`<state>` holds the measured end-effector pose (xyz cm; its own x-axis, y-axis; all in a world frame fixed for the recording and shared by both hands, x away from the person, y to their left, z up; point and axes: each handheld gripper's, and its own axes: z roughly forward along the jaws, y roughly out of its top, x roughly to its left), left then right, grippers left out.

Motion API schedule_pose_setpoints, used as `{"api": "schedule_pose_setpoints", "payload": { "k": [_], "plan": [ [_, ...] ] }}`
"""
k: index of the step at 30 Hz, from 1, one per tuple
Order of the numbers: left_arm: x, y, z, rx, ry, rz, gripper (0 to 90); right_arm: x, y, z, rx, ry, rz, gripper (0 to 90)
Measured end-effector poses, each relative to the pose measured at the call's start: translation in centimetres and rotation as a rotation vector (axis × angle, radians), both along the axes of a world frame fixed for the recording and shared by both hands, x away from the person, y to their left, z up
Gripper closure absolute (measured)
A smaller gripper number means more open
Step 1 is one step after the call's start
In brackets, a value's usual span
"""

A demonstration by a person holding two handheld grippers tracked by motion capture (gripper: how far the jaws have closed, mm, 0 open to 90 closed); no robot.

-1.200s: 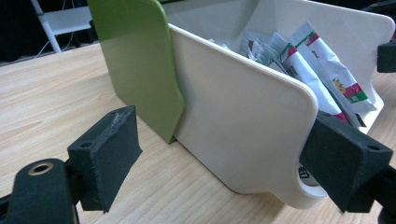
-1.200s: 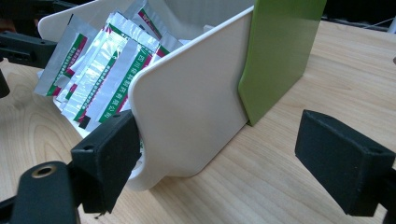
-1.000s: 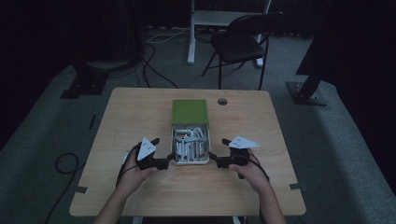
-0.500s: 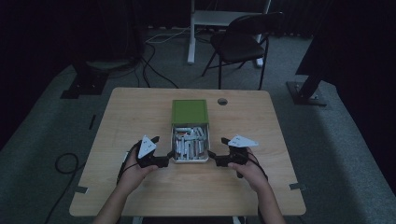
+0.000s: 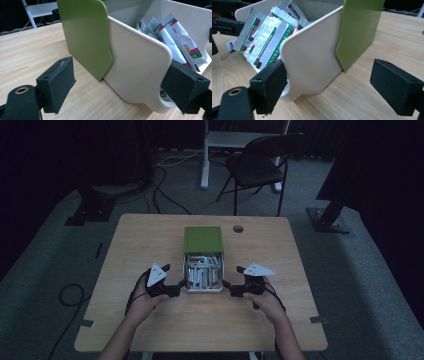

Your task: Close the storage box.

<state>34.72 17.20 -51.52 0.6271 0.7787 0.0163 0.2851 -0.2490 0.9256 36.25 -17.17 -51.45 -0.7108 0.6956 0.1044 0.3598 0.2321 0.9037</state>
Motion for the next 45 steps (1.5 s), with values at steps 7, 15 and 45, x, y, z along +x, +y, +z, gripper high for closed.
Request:
{"api": "schedule_pose_setpoints", "payload": {
  "k": [7,15,45],
  "plan": [
    [0.4,-0.2,0.1,0.009,0.004,0.001,15.1,0.4,0.0,0.0,0.002,0.007,-0.012,13.9],
    [1.0,-0.2,0.1,0.003,0.009,0.001,15.1,0.8,0.0,0.2,-0.016,0.006,-0.016,13.9],
    [3.2,-0.6,1.1,0.039,0.002,0.026,15.1,3.0,0.1,0.8,0.001,0.009,-0.063,14.1]
  ]
}}
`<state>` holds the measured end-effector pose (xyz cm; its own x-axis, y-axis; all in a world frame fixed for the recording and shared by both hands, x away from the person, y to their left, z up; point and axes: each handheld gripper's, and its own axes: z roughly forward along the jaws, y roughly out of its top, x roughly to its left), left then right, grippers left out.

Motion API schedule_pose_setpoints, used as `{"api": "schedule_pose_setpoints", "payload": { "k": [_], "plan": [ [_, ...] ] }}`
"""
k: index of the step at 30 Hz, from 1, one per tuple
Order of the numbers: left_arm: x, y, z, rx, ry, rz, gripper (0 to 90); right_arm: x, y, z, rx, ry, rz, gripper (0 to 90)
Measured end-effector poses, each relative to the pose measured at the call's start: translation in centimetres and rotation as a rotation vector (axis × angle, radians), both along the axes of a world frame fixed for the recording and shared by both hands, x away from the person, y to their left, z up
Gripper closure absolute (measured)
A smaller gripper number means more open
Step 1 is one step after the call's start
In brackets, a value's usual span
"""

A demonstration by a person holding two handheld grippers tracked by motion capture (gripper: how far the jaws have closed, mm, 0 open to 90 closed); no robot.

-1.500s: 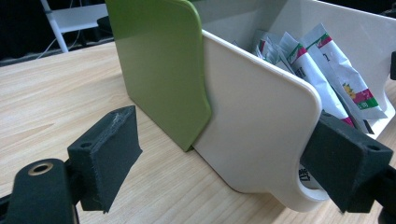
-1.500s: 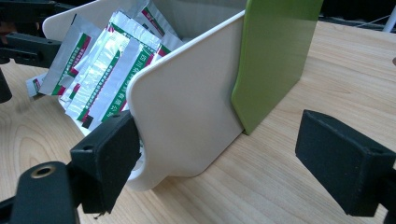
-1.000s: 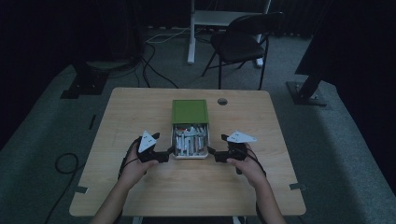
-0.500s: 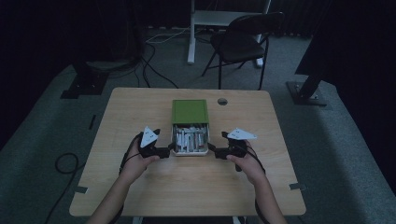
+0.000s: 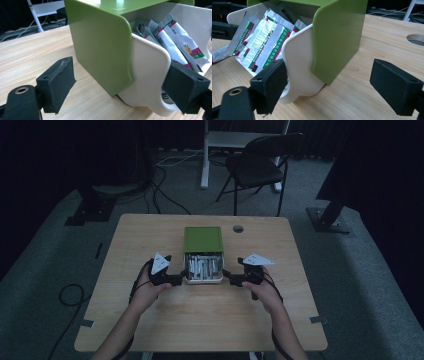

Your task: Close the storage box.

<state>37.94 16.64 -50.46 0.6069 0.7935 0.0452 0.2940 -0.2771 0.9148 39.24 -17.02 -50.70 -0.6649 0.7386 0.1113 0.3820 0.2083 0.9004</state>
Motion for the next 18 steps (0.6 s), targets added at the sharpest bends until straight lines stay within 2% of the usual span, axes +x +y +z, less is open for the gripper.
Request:
{"api": "schedule_pose_setpoints", "payload": {
  "k": [9,18],
  "plan": [
    [0.7,-0.2,0.2,0.019,-0.007,0.004,15.2,0.5,0.1,0.0,0.002,-0.002,-0.015,14.2],
    [1.3,-0.2,0.2,0.017,-0.001,0.010,15.1,1.0,0.3,-0.1,0.015,-0.002,-0.040,14.1]
  ]
}}
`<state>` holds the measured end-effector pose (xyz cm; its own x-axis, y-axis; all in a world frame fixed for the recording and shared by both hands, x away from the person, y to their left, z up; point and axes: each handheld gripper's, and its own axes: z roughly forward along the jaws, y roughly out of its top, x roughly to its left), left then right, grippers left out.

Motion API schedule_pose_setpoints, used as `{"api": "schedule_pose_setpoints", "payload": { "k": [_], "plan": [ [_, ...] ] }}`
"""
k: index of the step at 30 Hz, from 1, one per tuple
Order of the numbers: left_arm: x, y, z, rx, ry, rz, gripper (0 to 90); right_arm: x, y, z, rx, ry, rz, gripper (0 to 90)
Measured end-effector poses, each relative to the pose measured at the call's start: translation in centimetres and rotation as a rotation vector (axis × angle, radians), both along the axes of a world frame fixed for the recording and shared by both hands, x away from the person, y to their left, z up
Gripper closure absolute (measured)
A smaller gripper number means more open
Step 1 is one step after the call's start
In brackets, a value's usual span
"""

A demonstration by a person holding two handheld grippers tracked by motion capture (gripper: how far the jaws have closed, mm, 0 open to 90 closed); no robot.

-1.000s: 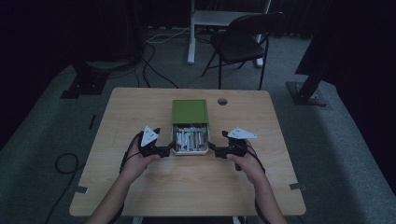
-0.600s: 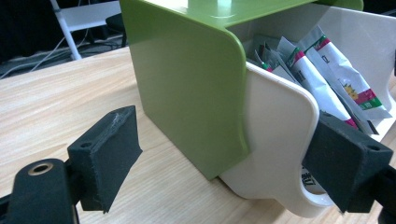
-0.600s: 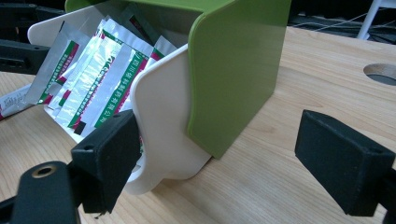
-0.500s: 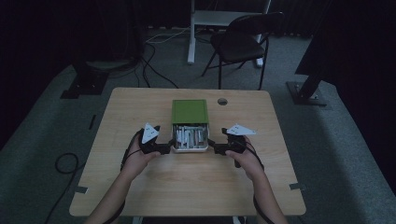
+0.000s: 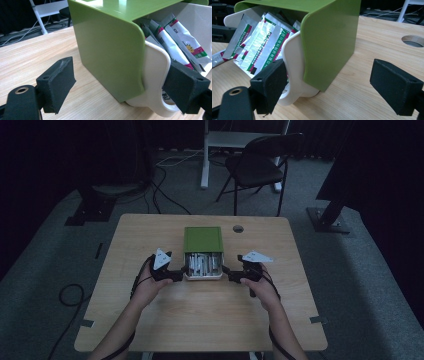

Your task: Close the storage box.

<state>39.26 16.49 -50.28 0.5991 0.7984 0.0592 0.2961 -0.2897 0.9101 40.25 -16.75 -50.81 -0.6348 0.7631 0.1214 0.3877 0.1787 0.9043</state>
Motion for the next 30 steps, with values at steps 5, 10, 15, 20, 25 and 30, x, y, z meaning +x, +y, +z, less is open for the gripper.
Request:
{"api": "schedule_pose_setpoints", "payload": {
  "k": [5,10,15,20,25,30],
  "plan": [
    [0.3,0.0,0.0,-0.002,-0.001,0.002,15.1,0.3,0.1,0.0,0.001,-0.001,-0.008,13.8],
    [0.7,0.0,0.0,-0.004,-0.001,0.007,15.1,0.5,0.1,-0.1,0.004,-0.002,-0.019,13.9],
    [1.2,0.0,-0.2,-0.014,-0.004,0.015,15.1,0.8,0.4,-0.1,-0.005,-0.009,-0.037,13.9],
    [1.6,0.0,-0.3,-0.023,-0.005,0.025,15.1,1.1,0.5,-0.2,0.001,-0.009,-0.056,13.9],
    [1.8,0.0,-0.4,-0.032,-0.007,0.031,15.1,1.3,0.7,-0.1,-0.004,-0.013,-0.074,14.1],
    [2.0,0.0,-0.4,-0.040,-0.003,0.041,15.1,1.4,1.0,-0.1,-0.005,-0.013,-0.095,14.1]
  ]
}}
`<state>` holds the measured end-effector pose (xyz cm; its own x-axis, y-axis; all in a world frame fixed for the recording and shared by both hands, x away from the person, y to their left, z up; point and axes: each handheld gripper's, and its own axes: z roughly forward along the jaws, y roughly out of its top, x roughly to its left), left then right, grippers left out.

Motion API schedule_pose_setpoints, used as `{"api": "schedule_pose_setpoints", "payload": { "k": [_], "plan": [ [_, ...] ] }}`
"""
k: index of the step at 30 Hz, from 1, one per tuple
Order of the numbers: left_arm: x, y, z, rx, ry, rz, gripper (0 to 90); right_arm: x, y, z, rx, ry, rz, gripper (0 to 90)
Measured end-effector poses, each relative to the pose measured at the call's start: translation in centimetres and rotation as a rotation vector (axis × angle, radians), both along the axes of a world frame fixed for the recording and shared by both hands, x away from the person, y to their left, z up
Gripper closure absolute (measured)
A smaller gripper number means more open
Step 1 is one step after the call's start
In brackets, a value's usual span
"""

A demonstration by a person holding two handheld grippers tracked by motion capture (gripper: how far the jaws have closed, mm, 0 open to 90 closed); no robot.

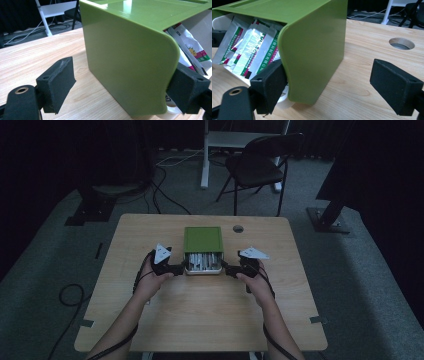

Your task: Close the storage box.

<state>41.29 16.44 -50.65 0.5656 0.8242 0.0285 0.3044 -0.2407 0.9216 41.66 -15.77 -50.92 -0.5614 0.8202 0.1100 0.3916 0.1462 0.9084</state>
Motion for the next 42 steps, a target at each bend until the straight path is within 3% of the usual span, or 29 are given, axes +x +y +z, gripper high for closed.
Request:
{"api": "schedule_pose_setpoints", "payload": {
  "k": [8,13,17,24,31,42],
  "plan": [
    [0.3,0.2,-0.1,-0.009,0.003,0.022,15.1,0.1,0.3,0.0,0.000,-0.002,-0.010,14.0],
    [0.1,-0.1,0.0,-0.007,0.000,0.013,15.8,0.0,0.5,0.0,0.029,-0.001,-0.014,14.5],
    [-0.2,-0.6,0.4,-0.020,-0.006,-0.005,15.8,-0.2,0.7,0.2,0.034,-0.009,-0.008,14.5],
    [-0.9,-1.1,0.7,-0.003,0.004,-0.027,15.7,-0.9,1.1,0.4,0.052,-0.029,0.016,13.9],
    [-1.8,-1.0,1.2,-0.018,-0.013,-0.014,15.7,-1.2,0.9,0.5,0.055,-0.039,0.006,13.9],
    [-3.4,-0.8,1.0,-0.024,0.009,-0.009,15.8,-2.2,0.4,0.2,0.036,-0.030,-0.002,13.9]
  ]
}}
